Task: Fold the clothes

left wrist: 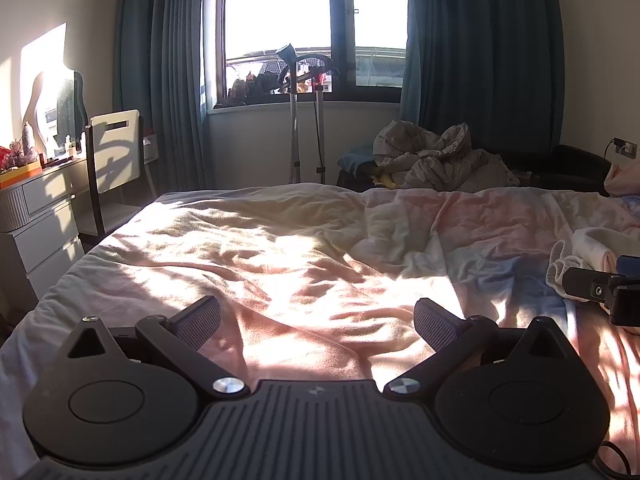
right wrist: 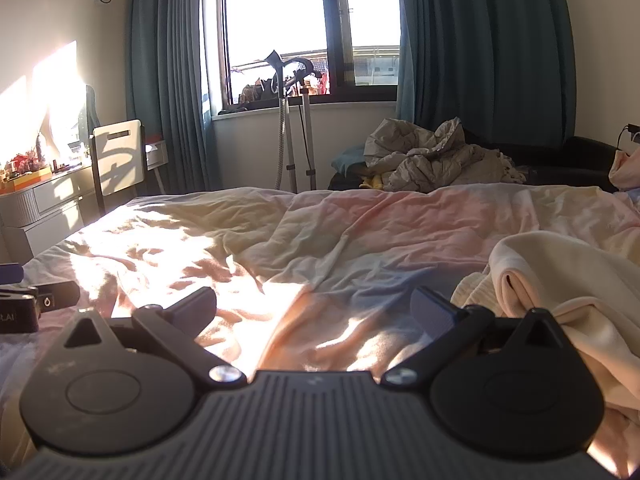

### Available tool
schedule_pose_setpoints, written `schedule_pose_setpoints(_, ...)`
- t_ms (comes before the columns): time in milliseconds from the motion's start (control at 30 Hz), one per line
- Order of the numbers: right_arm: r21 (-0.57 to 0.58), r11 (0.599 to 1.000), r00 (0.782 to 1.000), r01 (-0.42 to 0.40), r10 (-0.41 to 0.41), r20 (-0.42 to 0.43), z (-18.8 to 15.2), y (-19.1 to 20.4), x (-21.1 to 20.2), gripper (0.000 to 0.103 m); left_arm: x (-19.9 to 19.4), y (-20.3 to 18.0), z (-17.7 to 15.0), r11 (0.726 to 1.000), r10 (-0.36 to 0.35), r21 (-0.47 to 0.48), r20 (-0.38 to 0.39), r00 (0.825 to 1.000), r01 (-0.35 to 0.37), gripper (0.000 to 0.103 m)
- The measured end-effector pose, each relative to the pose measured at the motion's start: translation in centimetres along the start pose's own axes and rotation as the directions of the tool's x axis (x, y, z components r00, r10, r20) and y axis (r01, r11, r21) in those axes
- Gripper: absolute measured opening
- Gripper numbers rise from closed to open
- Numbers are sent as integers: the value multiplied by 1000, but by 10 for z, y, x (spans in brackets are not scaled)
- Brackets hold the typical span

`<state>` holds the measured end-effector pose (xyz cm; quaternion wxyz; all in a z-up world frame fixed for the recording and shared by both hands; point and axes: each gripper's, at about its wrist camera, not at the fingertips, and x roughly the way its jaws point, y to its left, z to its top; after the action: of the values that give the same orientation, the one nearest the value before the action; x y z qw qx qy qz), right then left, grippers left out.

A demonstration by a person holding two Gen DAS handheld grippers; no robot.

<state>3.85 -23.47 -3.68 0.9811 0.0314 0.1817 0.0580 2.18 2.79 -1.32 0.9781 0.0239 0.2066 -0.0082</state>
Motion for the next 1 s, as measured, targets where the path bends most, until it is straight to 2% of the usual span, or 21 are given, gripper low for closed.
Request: schedule_pose_setpoints(1000, -7, 1000, 1000, 1, -2, -24, -5, 3, 7, 103, 1, 2, -1, 1000, 29, -2, -3, 1000, -29, 103)
